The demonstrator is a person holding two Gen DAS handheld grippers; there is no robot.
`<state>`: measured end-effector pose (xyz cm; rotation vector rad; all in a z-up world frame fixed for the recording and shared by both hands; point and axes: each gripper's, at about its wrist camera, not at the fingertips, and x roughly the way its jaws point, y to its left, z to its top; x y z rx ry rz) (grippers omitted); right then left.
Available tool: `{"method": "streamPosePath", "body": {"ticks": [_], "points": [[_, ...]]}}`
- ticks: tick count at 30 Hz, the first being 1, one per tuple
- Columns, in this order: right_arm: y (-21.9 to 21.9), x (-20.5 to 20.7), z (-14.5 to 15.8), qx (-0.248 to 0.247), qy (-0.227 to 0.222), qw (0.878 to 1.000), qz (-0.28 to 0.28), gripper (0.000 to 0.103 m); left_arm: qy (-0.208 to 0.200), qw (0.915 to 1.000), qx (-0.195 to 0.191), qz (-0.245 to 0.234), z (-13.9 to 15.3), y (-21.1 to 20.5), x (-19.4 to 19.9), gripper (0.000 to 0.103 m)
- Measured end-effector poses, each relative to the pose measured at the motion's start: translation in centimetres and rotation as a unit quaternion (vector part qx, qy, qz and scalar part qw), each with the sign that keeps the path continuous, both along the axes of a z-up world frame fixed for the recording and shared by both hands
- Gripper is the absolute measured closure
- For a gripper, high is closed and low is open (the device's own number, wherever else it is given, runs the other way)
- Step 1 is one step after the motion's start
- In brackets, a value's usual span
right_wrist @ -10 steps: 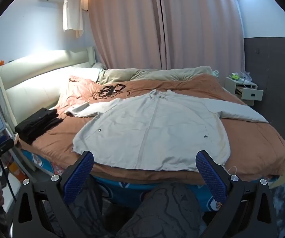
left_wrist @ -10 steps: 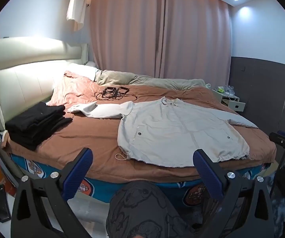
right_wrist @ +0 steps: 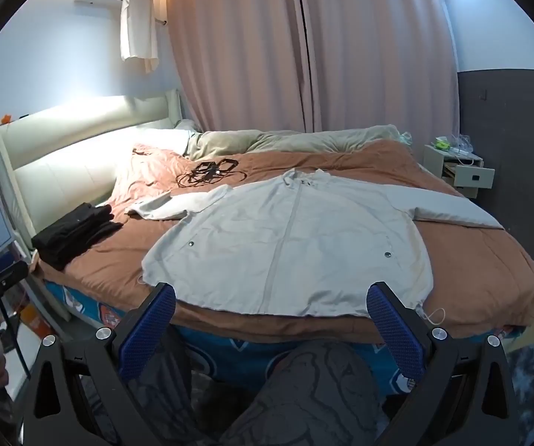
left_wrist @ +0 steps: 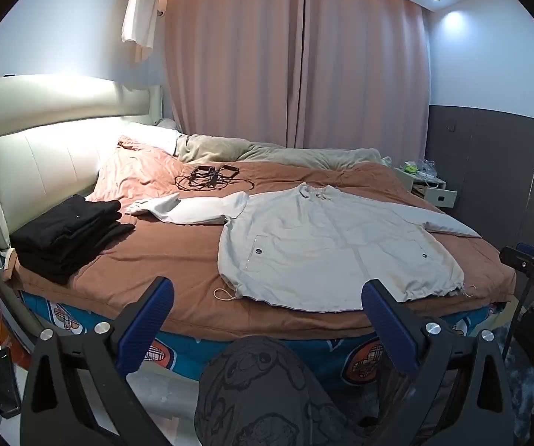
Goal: Fold large clothes
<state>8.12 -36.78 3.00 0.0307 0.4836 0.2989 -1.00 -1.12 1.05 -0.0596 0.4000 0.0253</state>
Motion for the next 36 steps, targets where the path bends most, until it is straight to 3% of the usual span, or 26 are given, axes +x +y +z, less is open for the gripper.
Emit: {"method": "streamPosePath", "body": {"ticks": [14, 36], "points": [[-0.7, -0.8, 0.7, -0.012, -0.016, 1.000, -0.022, 0.000, -0.003, 0.9999, -0.004, 0.011, 0.1, -0.2, -0.3, 0.000], [-1.0, -1.6, 0.8, 0.000, -0.036, 0.999, -0.011, 0.002, -0.021, 0.9998, -0.005, 0.000, 0.8, -0.4, -0.8, 0.000]]}}
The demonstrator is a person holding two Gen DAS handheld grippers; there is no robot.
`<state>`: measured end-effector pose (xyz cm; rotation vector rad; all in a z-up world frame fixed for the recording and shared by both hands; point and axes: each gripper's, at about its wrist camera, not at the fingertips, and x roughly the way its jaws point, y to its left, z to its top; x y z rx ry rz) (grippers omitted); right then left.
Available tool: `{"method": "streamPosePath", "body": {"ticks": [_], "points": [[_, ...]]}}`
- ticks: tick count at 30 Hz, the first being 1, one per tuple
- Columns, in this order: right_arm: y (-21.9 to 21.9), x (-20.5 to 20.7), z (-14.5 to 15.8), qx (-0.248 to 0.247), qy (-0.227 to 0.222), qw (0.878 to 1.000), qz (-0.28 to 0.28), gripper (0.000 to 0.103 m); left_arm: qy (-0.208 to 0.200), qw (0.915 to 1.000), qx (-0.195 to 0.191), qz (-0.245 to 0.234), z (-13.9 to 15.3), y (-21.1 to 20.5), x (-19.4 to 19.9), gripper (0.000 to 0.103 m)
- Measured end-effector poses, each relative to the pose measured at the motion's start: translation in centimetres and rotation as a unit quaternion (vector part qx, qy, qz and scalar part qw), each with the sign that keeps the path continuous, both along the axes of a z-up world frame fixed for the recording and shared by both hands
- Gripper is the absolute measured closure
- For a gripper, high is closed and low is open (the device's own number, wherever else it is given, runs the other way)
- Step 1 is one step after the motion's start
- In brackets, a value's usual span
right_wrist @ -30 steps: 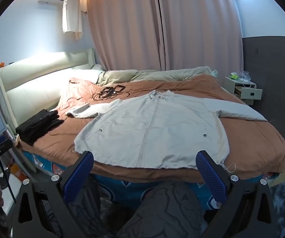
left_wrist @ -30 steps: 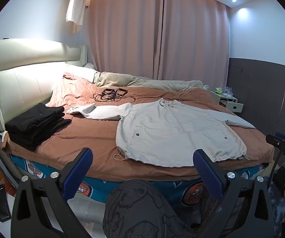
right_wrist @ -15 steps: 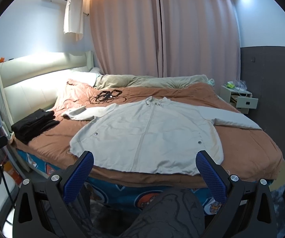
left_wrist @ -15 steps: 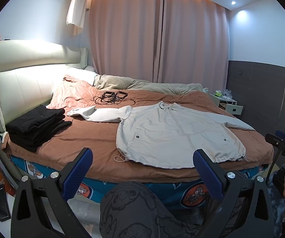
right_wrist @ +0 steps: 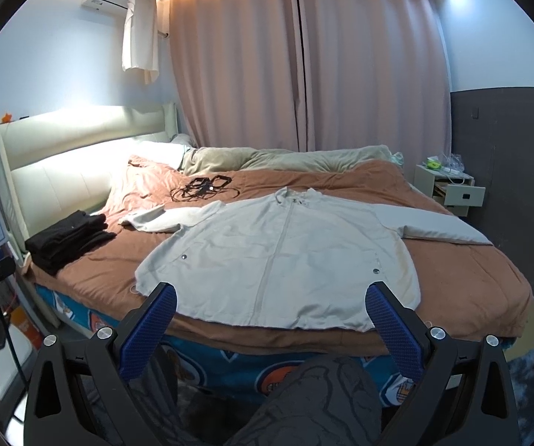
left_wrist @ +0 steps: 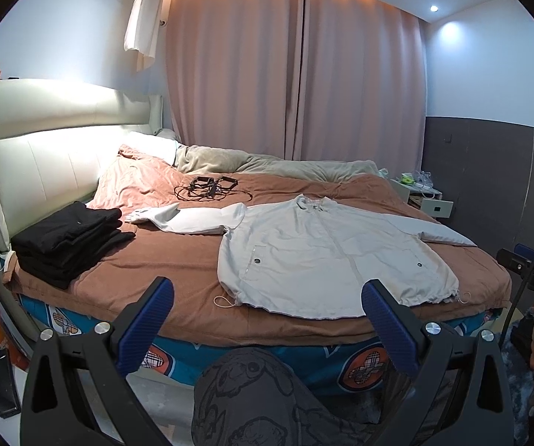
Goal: Fold large clothes
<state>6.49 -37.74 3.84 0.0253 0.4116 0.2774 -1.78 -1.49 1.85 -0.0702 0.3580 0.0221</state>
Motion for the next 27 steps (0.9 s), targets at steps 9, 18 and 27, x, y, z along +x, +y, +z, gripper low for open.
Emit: {"method": "streamPosePath", "body": {"ticks": [9, 18, 27], "points": [[0.2, -0.2, -0.3, -0.002, 0.000, 1.000, -0.001, 0.005, -0.006, 1.0000, 0.001, 0.002, -0.1, 0.0, -0.3, 0.001], [0.1, -0.6, -0.2, -0.010, 0.010, 1.000, -0.017, 0.005, -0.010, 0.9999, 0.013, -0.004, 0.2, -0.3, -0.8, 0.001], [-0.4, -2.0, 0.4, 0.000, 0.015, 1.000, -0.007, 0.004, -0.013, 0.9998, 0.002, -0.011, -0.1, 0.6, -2.0, 0.000]]}}
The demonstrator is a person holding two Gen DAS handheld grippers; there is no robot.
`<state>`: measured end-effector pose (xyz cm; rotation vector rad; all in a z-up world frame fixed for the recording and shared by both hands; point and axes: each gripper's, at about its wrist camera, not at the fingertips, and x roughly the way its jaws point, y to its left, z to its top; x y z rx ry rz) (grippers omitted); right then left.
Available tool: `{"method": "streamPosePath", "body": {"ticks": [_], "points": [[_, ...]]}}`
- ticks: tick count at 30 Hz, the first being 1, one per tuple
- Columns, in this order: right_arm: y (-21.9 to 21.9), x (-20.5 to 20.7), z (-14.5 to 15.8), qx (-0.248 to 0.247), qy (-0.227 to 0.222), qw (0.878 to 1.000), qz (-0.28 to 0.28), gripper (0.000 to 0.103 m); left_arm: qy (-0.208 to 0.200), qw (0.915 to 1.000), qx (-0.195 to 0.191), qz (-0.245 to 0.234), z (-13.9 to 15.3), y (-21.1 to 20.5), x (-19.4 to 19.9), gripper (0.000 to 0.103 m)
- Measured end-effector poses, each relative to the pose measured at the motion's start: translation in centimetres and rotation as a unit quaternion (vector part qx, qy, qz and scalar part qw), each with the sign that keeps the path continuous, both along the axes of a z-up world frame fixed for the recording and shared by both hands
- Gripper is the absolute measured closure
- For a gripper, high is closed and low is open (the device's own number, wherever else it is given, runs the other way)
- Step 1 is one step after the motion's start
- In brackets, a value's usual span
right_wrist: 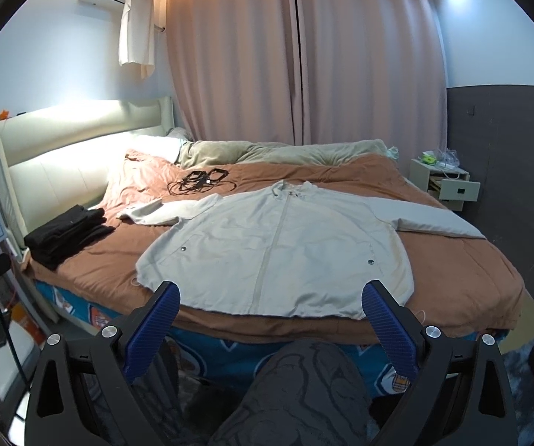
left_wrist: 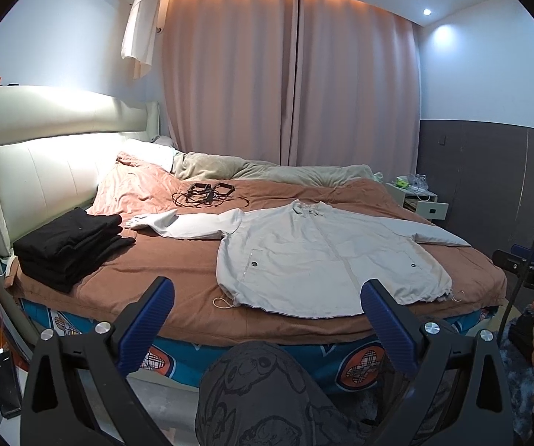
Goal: Fold large clothes
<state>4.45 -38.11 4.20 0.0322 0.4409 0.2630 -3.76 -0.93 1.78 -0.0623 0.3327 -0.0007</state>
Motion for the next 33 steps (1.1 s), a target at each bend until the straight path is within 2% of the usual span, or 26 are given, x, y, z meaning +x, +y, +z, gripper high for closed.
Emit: {"method": "streamPosePath", "body": {"ticks": [12, 20, 33], "points": [[-0.3, 0.2, 0.6, 0.018, -0.012, 1.000, 0.012, 0.003, 0.002, 1.0000, -0.003, -0.008, 0.0, 0.4, 0.5, 0.000], [1.1, 2.6, 0.1, 0.027, 0.000, 0.999, 0.023, 0.001, 0.008, 0.9998, -0.014, 0.008, -0.3, 2.1, 1.3, 0.000], [4.2, 8.3, -0.6, 0.015, 0.026, 0.998, 0.050, 0.001, 0.029, 0.9984, -0.036, 0.033, -1.7, 4.7, 5.9, 0.000]]}}
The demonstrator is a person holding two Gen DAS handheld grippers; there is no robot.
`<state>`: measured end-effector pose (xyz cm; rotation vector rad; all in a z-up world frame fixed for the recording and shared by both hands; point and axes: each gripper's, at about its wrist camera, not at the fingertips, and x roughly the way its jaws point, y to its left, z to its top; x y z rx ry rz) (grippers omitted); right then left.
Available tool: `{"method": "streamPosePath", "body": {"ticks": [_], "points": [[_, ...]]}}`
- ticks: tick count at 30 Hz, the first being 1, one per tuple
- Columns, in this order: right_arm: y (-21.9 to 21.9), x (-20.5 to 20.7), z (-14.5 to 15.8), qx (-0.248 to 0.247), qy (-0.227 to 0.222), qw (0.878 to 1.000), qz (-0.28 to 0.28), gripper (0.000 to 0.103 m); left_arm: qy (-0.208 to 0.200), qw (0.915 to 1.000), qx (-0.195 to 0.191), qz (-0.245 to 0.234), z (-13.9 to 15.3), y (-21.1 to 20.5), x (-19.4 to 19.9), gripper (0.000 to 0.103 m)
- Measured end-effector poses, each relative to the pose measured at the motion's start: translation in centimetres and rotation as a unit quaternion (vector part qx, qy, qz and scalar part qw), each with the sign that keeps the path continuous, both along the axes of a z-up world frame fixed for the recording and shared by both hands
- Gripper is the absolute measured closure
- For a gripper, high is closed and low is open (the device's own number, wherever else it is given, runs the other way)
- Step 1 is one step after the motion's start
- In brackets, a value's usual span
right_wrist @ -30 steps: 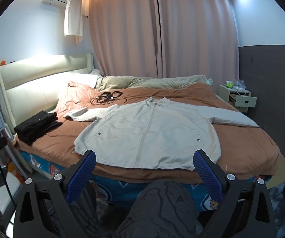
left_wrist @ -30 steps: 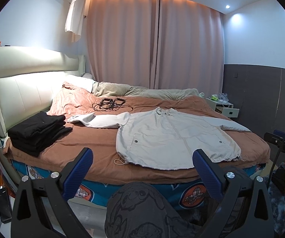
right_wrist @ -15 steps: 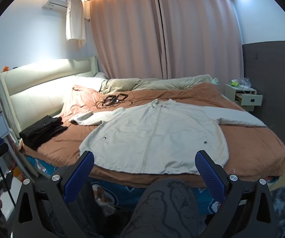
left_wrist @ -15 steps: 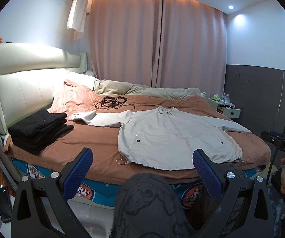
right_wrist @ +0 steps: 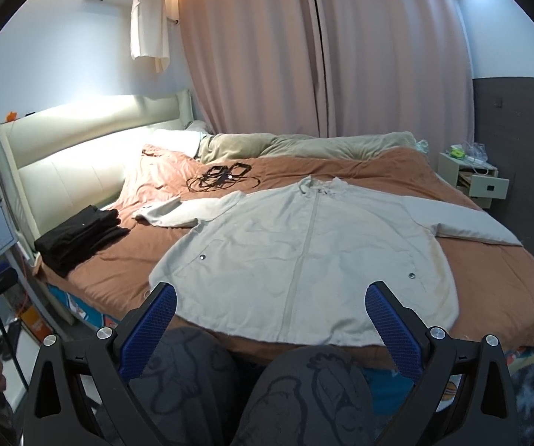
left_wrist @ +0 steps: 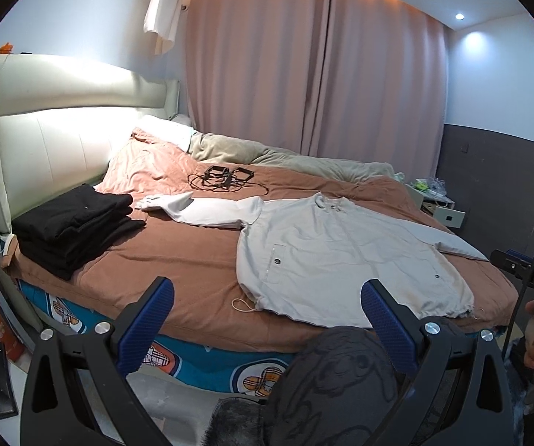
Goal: Fold large clothes
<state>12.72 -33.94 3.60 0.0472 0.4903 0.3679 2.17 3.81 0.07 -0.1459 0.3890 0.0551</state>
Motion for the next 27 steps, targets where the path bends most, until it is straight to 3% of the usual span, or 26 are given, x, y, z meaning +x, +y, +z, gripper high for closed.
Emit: {"method": "streamPosePath", "body": {"ticks": [16, 23, 27], "points": [[3.2, 12.3, -3.0, 0.025, 0.049, 0.998, 0.012, 0.001, 0.051, 0.9980, 0.009, 0.036, -1.0, 2.1, 11.3, 0.000], [4.0, 18.5, -4.1, 0.030, 0.068, 0.997, 0.003, 0.001, 0.076, 0.9956, -0.012, 0.053, -1.4, 5.3, 17.4, 0.000], [4.3, 21.9, -4.8, 0.043, 0.084, 0.996, -0.002, 0.001, 0.088, 0.9941, -0.004, 0.064, -1.9, 7.1, 21.2, 0.000]]}}
